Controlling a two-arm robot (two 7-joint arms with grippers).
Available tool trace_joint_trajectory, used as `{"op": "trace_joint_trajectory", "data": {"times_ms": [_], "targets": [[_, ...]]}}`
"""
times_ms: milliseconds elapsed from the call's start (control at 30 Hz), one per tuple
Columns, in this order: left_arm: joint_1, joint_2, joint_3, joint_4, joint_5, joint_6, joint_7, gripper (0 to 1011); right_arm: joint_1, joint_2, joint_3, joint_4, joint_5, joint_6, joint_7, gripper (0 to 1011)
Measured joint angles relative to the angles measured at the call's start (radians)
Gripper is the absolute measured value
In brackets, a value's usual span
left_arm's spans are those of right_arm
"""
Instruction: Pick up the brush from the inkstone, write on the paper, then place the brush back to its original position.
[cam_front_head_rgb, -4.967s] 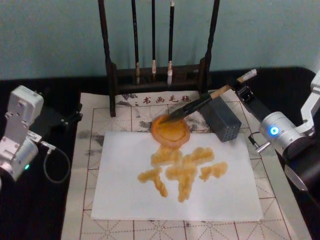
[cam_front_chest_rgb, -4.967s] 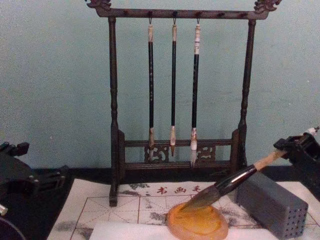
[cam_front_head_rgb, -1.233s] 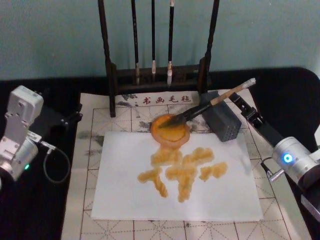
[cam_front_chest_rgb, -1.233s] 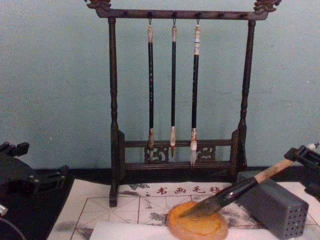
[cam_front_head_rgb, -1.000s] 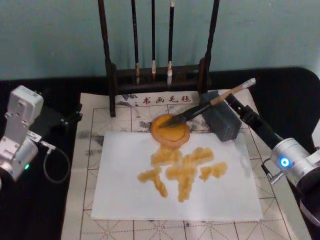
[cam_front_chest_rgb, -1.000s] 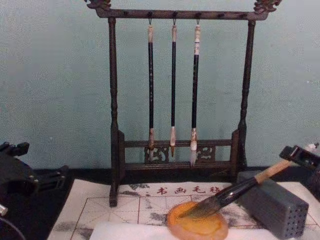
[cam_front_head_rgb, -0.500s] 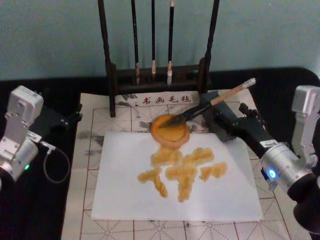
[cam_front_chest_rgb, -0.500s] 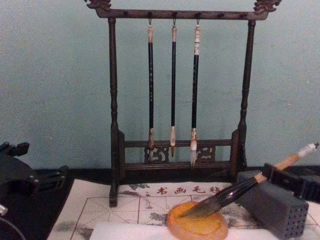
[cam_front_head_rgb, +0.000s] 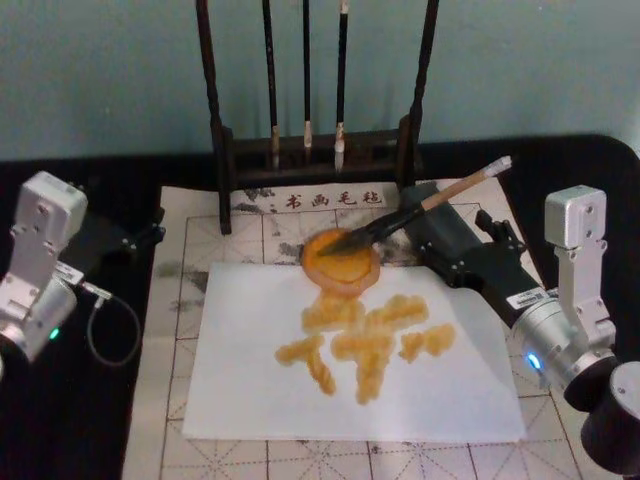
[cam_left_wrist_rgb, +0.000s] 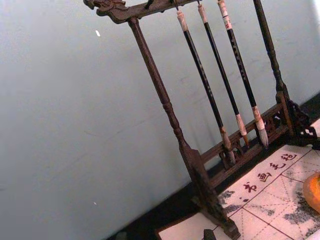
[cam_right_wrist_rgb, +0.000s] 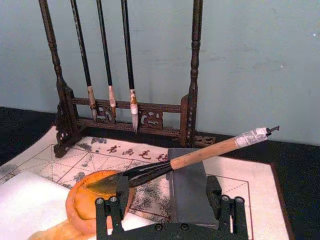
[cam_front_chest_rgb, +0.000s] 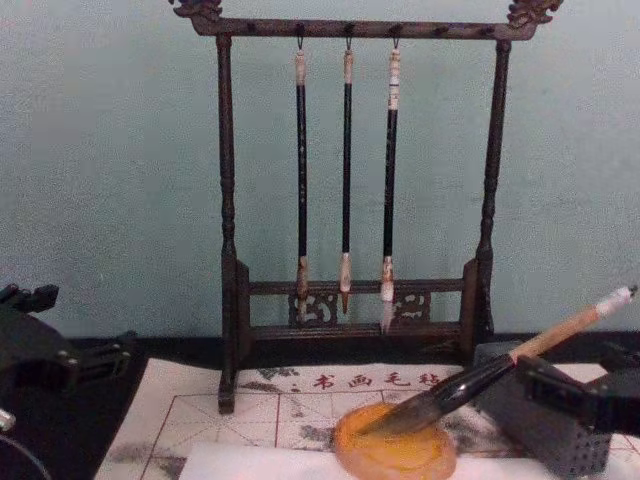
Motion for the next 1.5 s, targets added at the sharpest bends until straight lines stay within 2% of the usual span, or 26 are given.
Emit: {"op": "trace_joint_trajectory", "data": {"times_ms": [433,1500], "targets": [[0.0,0.0,0.0,0.0,0.0,0.0,0.0,1001,-0.001,-0.001,0.005,0.0,0.02,0.0,0.008,1000],[0.0,0.0,0.0,0.0,0.0,0.0,0.0,1001,-0.002,-0.001,0.008,-0.002,0.029,0.002,0.012,1000]]}}
